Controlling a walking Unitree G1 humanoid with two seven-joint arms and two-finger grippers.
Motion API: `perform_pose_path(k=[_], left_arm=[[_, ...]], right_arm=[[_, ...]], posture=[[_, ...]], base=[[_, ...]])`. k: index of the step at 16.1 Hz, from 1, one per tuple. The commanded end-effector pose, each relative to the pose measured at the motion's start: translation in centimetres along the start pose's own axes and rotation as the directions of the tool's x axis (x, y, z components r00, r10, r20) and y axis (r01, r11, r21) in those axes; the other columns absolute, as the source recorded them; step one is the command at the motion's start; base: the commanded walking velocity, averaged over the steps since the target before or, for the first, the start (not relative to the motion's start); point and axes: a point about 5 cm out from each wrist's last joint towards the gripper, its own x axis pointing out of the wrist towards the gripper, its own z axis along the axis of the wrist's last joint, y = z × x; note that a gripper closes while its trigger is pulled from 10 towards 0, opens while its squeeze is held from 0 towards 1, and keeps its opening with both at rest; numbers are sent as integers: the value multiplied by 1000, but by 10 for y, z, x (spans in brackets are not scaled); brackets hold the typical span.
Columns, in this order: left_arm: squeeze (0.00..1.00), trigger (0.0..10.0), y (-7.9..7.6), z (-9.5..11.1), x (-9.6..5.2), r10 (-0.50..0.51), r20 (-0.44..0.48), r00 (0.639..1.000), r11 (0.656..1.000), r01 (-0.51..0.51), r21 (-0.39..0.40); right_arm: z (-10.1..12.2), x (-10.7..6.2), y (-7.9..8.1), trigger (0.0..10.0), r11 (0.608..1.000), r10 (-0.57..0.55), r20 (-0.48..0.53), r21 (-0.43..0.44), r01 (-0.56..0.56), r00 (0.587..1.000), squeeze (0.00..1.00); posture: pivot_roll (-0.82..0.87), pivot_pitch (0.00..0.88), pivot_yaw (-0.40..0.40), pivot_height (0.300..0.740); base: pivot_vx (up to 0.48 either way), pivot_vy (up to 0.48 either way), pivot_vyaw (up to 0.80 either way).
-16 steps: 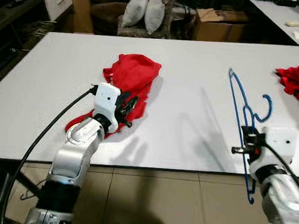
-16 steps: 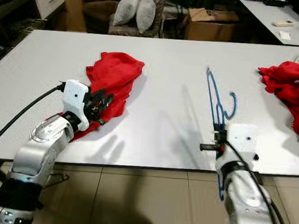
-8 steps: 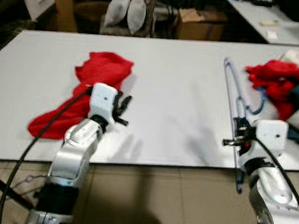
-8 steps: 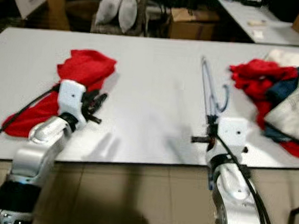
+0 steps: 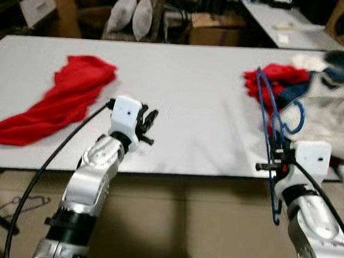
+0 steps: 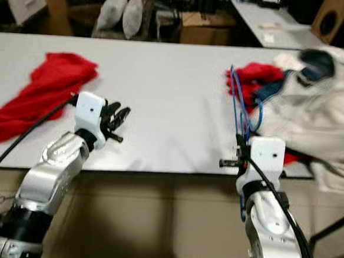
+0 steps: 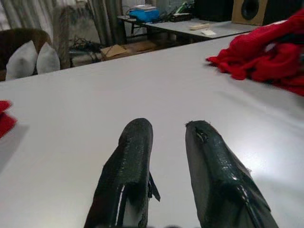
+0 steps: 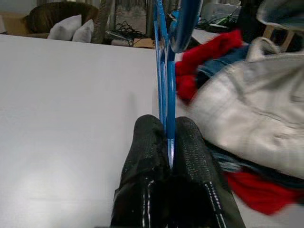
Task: Hang hanger
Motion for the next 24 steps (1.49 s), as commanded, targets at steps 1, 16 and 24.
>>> perform_pose_path(k=[1, 16, 24], left_arm=[[0, 10000, -6, 4, 4, -24, 15, 1000, 1000, 24, -18], [0, 10000, -4, 10, 13, 1, 80, 997, 998, 4, -61], [0, 10000, -5, 14, 9, 11, 111, 994, 998, -4, -62]], right_arm=[[0, -1, -4, 10000, 1000, -17, -4, -19, 17, 1000, 0], [15, 5, -18, 10000, 996, -82, 43, -37, 84, 996, 0], [17, 7, -16, 10000, 998, -48, 55, -45, 50, 997, 0]], posture=[[-115, 0, 62, 740], [-149, 0, 50, 740], [-135, 0, 4, 740]], base=[[0, 0, 0], [47, 209, -401], [452, 0, -463]])
